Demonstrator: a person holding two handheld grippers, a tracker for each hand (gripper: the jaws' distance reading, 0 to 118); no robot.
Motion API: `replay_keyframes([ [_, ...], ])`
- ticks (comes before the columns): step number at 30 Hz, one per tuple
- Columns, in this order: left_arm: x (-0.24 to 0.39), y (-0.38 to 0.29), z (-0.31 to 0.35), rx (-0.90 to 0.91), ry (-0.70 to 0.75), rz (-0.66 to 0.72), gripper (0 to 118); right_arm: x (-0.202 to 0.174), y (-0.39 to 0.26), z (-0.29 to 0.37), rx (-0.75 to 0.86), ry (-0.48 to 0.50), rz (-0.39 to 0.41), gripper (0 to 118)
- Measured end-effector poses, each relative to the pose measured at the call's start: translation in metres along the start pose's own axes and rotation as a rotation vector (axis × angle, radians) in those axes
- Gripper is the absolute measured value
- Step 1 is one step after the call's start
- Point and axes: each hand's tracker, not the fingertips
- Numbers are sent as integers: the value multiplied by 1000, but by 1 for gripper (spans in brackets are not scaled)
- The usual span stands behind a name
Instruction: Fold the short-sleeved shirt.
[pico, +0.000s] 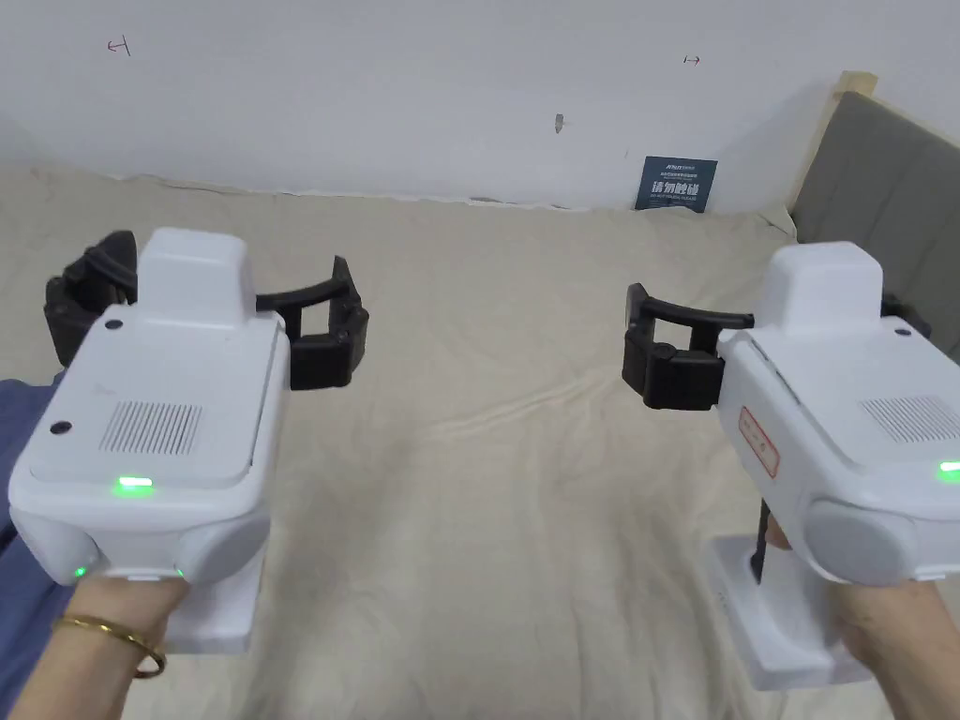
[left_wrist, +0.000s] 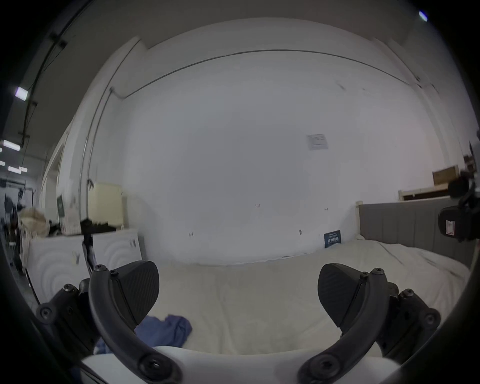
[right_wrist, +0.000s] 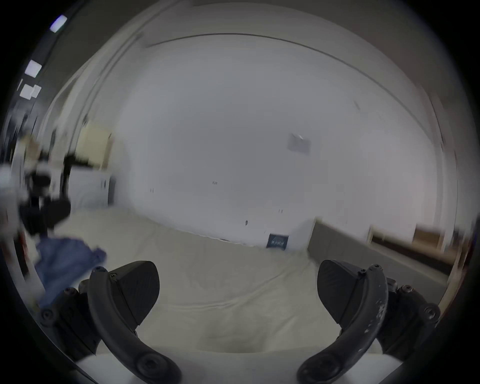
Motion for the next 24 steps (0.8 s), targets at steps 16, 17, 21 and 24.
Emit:
replay_keyframes([
  [16,16,-43,19,-119,-37,74,118,-9,-38,11,-89,-29,-36,118],
  [17,16,-42,19,-115,-37,70,118,-10,-37,12,-89,-27,-36,118],
  [21,16,-39,21,-104,-38,66,118,-10,-38,12,-87,-25,-38,118],
  [24,16,-37,22,-102,-37,65,118,-12,-37,14,-86,-20,-40,118],
])
